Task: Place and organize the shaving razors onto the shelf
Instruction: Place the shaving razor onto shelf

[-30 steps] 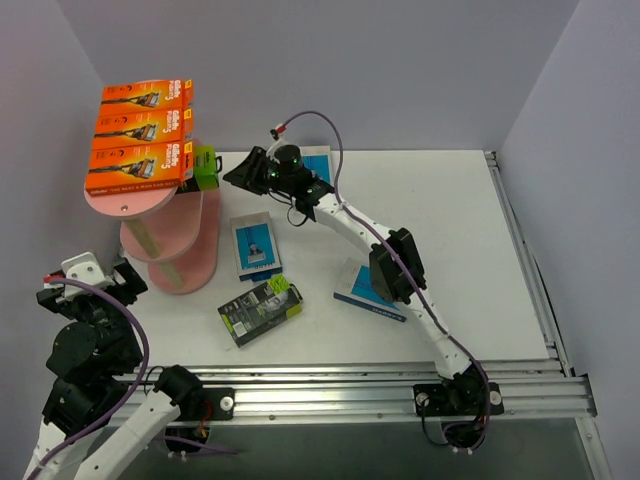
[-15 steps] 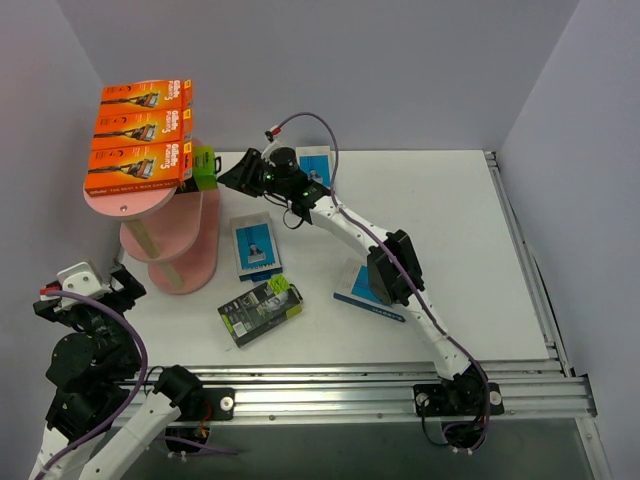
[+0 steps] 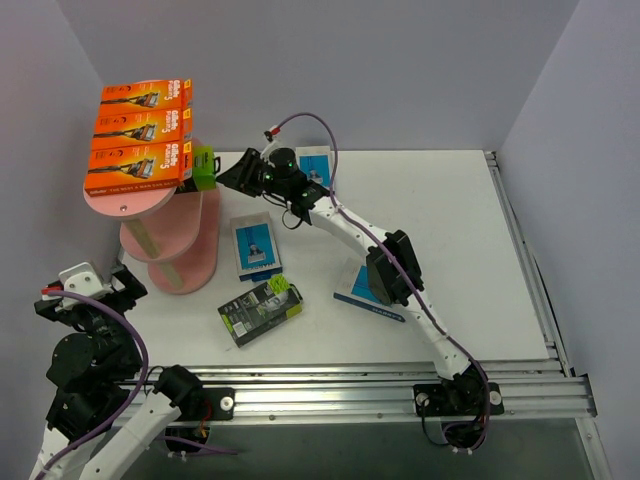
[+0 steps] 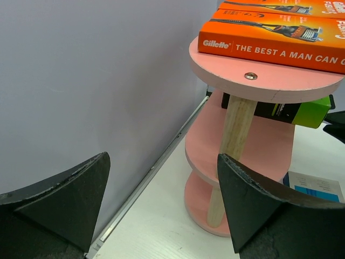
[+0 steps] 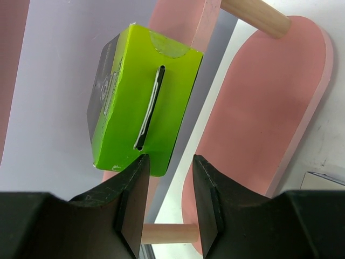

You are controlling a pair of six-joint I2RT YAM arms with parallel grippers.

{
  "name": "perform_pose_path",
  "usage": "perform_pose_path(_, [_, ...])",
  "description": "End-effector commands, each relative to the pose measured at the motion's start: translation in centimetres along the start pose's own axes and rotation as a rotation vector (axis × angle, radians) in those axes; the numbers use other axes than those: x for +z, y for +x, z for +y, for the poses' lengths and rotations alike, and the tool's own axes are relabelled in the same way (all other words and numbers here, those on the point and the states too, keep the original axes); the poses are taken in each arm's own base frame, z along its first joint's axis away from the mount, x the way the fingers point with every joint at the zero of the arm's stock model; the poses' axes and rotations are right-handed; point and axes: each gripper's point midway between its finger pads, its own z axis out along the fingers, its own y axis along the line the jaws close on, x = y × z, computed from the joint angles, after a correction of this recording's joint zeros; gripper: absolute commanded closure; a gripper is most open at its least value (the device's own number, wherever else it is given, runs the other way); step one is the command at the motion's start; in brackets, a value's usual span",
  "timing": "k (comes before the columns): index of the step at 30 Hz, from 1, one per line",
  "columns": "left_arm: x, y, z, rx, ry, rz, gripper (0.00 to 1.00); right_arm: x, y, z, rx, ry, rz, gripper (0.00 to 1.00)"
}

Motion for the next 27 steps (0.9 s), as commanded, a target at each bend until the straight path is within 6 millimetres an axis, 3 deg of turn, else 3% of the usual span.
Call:
perform_pose_path(1, [0.02, -0.63, -0.29, -0.035, 0.020, -0.025, 0.10, 0.52, -0.08, 3.24, -0.021, -0.105, -0.027, 0.66])
perform_pose_path(27, [-0.12, -0.23, -0.77, -0.036, 0.055, -0.026, 0.09, 1.21, -0.05, 3.86, 0.004, -0.153, -0.045, 0.58])
